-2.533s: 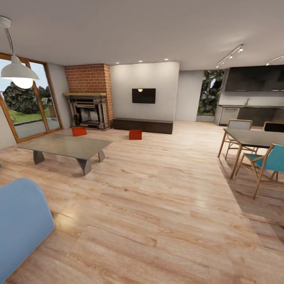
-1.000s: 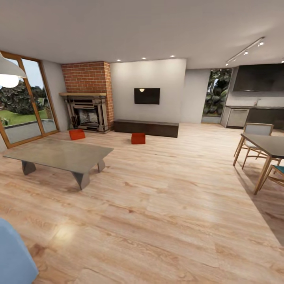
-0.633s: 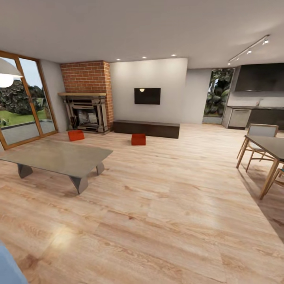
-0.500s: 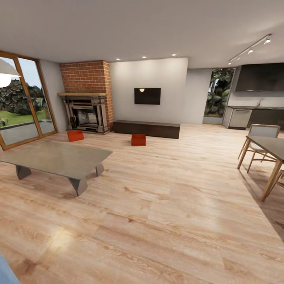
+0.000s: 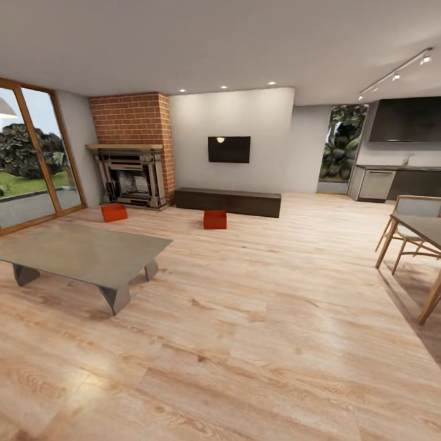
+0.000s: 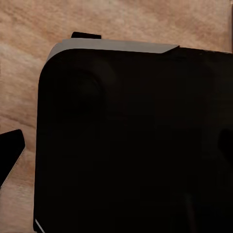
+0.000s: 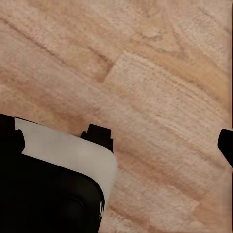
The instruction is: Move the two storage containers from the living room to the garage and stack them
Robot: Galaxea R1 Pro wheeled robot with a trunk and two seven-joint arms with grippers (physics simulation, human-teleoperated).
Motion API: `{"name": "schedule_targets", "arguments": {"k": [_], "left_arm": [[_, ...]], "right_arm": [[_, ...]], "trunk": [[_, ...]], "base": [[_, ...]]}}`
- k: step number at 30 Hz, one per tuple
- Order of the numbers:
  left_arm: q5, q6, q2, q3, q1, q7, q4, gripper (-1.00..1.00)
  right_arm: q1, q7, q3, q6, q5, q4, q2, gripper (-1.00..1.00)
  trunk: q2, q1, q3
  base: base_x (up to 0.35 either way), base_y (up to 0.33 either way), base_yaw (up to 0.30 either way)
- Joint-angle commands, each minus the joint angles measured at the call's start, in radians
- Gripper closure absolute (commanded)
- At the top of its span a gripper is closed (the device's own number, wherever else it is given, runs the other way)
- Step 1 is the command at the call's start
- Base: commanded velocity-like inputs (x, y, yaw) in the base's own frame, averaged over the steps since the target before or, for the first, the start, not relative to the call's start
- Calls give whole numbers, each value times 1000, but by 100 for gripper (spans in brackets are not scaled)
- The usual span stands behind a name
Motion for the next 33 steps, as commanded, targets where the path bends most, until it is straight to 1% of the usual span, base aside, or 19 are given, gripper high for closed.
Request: {"name": "schedule_targets", "arguments": {"k": [1, 33], "left_arm": [[8, -2, 0, 3, 0, 0, 0, -100], [8, -4, -2, 5, 0, 1, 0, -100]], "right_arm": [[-1, 1, 8, -6, -1, 3, 0, -100], [-1, 1, 8, -7, 0, 3, -2, -100]], "trunk": [[0, 1, -1], [0, 1, -1]], "base": [[322, 0, 0], [322, 0, 0]]}}
